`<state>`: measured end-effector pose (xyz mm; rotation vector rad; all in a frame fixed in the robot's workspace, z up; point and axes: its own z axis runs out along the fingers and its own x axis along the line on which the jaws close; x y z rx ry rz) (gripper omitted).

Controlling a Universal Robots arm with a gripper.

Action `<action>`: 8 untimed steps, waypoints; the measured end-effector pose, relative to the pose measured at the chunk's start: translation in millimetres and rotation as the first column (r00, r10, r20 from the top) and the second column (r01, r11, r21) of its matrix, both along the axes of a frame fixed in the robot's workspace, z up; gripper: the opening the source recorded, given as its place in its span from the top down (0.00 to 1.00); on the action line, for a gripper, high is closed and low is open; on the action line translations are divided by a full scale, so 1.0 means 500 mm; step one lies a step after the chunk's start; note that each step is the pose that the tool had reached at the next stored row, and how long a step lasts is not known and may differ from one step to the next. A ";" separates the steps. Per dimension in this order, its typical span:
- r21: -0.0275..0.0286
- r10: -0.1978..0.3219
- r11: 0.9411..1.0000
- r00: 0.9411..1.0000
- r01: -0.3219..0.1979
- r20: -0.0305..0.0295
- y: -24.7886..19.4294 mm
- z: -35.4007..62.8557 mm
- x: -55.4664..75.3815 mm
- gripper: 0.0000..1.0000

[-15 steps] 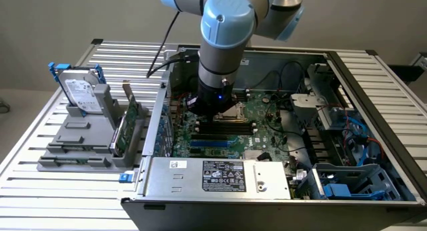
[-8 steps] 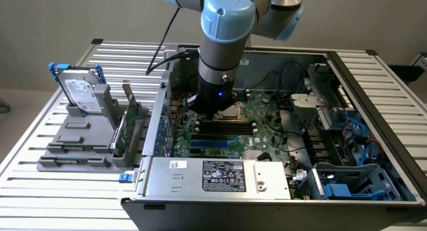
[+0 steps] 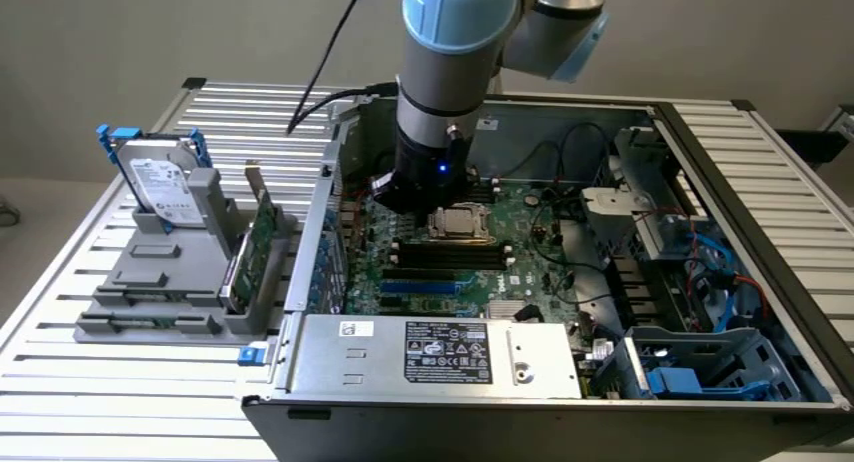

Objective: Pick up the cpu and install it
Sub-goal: 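Install the second cpu locking lever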

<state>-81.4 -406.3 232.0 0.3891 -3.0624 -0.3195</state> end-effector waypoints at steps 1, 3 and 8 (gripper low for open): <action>0.000 0.000 1.000 1.000 0.000 0.000 0.0000 0.009 0.000 0.89; 0.000 0.000 1.000 1.000 0.000 0.000 0.0000 0.024 0.000 0.89; 0.000 0.000 1.000 1.000 0.000 -0.001 0.0000 0.062 0.000 0.89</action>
